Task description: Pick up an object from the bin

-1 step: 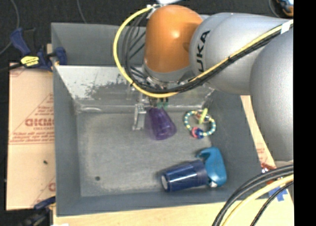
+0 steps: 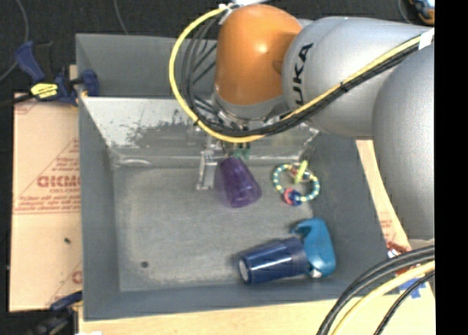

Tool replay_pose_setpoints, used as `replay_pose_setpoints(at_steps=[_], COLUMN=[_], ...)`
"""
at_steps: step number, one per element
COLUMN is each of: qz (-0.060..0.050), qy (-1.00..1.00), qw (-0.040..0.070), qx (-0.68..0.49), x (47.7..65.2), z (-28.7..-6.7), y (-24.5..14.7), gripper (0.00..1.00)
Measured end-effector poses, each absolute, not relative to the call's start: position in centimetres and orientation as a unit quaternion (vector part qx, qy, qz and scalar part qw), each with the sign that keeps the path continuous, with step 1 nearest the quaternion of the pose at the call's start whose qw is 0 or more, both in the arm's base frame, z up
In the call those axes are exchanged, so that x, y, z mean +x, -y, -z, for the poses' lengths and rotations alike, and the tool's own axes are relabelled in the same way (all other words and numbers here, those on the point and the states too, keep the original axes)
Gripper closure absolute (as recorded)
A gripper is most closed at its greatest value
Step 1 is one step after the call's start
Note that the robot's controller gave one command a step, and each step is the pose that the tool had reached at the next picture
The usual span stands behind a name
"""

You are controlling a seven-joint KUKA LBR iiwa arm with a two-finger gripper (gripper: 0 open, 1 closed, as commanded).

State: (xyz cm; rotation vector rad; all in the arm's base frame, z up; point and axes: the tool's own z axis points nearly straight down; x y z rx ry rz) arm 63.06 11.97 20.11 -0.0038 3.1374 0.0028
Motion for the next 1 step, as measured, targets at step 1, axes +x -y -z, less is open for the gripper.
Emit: replay_pose_setpoints(at_steps=[1], qz=[0.000], qy=[-0.999], qw=[-0.003], qx=[-0.044], x=[57.04], z=[-20.01], y=[-4.07], gripper=[0.00])
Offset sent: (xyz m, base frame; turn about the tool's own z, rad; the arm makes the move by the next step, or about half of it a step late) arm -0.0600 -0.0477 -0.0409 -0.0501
